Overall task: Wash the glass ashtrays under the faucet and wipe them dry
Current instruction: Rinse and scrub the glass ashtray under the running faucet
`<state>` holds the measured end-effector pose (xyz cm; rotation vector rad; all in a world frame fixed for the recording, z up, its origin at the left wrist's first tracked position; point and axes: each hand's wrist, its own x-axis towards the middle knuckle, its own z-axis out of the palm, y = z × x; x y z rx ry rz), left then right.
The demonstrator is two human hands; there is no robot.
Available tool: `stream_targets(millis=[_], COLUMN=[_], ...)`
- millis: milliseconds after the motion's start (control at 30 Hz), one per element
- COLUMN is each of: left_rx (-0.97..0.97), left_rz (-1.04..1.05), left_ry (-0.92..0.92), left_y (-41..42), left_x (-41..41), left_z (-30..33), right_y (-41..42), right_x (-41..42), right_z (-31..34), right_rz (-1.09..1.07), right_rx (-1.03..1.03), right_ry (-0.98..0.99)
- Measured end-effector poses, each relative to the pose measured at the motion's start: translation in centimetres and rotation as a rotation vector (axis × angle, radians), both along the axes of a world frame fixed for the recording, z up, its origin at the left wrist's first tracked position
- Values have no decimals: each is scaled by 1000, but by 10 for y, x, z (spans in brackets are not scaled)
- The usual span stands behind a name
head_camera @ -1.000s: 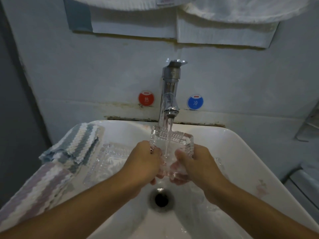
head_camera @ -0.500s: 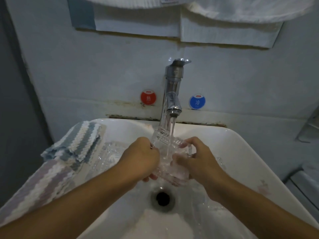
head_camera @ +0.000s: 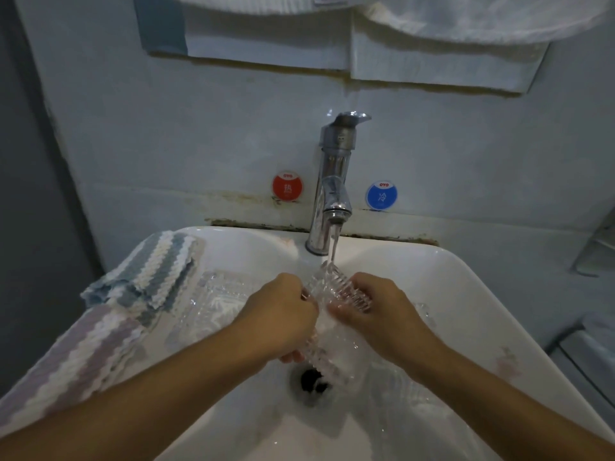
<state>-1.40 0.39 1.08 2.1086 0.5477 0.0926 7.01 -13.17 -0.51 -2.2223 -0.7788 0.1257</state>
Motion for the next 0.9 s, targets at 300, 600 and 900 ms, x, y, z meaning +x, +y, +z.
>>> stream_targets(millis=[300, 600, 900], left_rx=[24, -88, 78], left_rz=[-4, 60, 45], left_ry=[-38, -109, -202], left_y=[0, 1, 5], left_x=[-1, 3, 6], left_z=[-1, -10, -9], right_y=[1, 0, -2], right_x=[0, 5, 0], right_z=[-2, -6, 3], right_rz=[78, 35, -16], right_rx=[-126, -86, -27], right_ry=[-14, -124, 87])
